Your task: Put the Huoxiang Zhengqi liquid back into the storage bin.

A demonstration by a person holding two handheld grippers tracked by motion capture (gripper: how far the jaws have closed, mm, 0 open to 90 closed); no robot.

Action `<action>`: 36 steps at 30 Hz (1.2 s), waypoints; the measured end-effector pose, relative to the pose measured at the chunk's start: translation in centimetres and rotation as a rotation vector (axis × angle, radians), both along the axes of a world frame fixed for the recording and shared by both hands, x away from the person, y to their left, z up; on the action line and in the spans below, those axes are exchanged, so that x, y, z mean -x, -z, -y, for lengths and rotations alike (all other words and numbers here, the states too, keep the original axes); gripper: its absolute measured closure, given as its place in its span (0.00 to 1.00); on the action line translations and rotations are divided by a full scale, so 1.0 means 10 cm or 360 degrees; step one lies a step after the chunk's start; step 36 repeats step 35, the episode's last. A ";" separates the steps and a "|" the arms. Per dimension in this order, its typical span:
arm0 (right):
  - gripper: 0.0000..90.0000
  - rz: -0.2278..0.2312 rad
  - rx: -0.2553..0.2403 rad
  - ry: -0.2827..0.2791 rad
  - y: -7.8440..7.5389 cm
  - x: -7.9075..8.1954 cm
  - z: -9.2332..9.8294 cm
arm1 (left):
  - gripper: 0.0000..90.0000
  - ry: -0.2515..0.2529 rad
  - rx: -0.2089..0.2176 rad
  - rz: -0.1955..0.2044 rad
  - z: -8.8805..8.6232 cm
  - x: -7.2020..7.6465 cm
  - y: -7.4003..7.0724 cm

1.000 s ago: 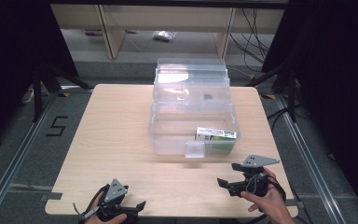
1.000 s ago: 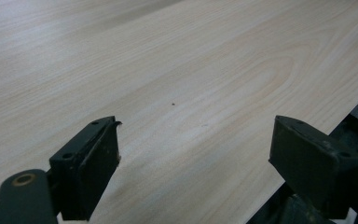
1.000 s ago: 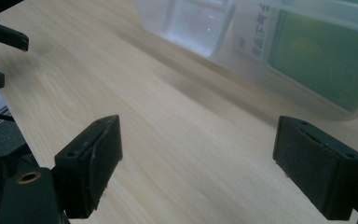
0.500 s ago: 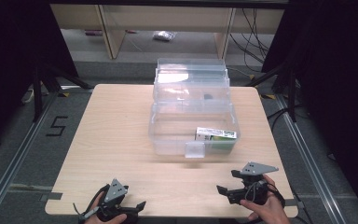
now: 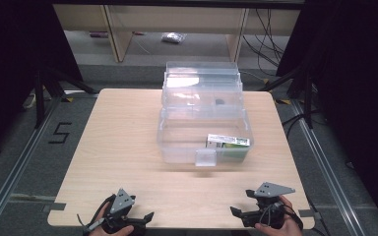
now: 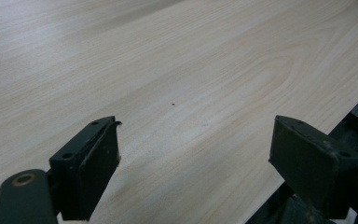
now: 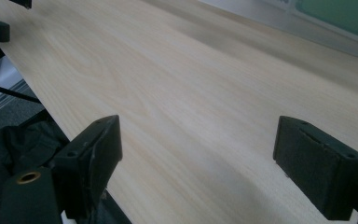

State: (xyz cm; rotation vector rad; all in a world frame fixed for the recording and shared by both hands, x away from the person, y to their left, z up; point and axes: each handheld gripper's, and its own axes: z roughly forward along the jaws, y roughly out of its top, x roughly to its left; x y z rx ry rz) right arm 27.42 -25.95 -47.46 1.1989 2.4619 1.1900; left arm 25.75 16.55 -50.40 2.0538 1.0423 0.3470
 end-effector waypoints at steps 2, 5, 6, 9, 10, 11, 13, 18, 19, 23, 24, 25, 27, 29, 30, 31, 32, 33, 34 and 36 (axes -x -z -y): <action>0.18 0.0054 0.0048 -0.0005 0.02 0.02 0.02 | 0.17 -0.0014 0.0043 0.0002 0.02 0.01 0.00; 0.18 -0.0014 0.0050 0.0012 0.06 0.08 0.01 | 0.17 0.0008 0.0025 -0.0001 0.01 0.01 0.00; 0.18 0.0004 0.0069 -0.0001 0.08 0.07 0.02 | 0.17 0.0003 0.0028 0.0000 0.01 0.01 0.00; 0.18 -0.0023 0.0097 0.0025 0.09 0.10 0.02 | 0.17 -0.0004 0.0013 0.0003 0.01 0.00 0.00; 0.18 -0.0016 0.0101 0.0016 0.09 0.10 0.04 | 0.17 -0.0005 0.0012 0.0003 0.01 0.00 0.00; 0.18 -0.0057 0.0079 0.0016 0.10 0.10 0.04 | 0.17 -0.0006 0.0029 0.0003 0.01 0.01 0.00; 0.18 -0.0087 0.0065 0.0026 0.11 0.11 0.04 | 0.17 0.0009 0.0017 0.0000 0.00 0.01 0.00; 0.18 -0.0095 0.0094 0.0029 0.11 0.11 0.05 | 0.17 0.0015 0.0015 0.0001 0.00 0.01 0.00; 0.18 -0.0049 0.0130 -0.0005 0.10 0.09 0.06 | 0.17 0.0006 0.0029 0.0004 0.01 0.00 0.01; 0.18 -0.0038 0.0135 0.0033 0.10 0.10 0.06 | 0.17 0.0005 0.0000 0.0003 0.01 0.00 0.00; 0.18 -0.0058 0.0135 0.0051 0.10 0.11 0.05 | 0.17 0.0003 0.0001 0.0000 0.01 0.00 0.00; 0.18 -0.0038 0.0139 0.0042 0.11 0.10 0.06 | 0.17 0.0002 -0.0001 -0.0002 0.01 0.00 0.00; 0.18 -0.0046 0.0119 0.0037 0.11 0.09 0.06 | 0.17 0.0001 0.0000 0.0001 0.01 0.00 0.00; 0.18 -0.0064 0.0125 0.0021 0.11 0.08 0.06 | 0.17 0.0001 0.0002 0.0003 0.01 0.01 -0.01; 0.18 -0.0067 0.0131 0.0023 0.11 0.08 0.06 | 0.17 0.0001 0.0003 0.0003 0.01 0.01 -0.01; 0.18 -0.0059 0.0134 0.0022 0.11 0.08 0.06 | 0.17 0.0000 0.0003 0.0001 0.01 0.01 0.00; 0.18 -0.0068 0.0126 0.0007 0.11 0.08 0.06 | 0.17 0.0004 -0.0003 -0.0001 0.01 0.00 0.00; 0.18 -0.0072 0.0122 0.0003 0.11 0.08 0.06 | 0.17 -0.0001 0.0007 0.0000 0.02 0.01 0.00; 0.18 -0.0062 0.0123 0.0000 0.11 0.08 0.06 | 0.17 0.0017 0.0000 -0.0008 0.01 0.01 -0.01; 0.18 -0.0065 0.0122 0.0018 0.11 0.08 0.06 | 0.17 0.0009 0.0012 -0.0005 0.02 0.01 -0.01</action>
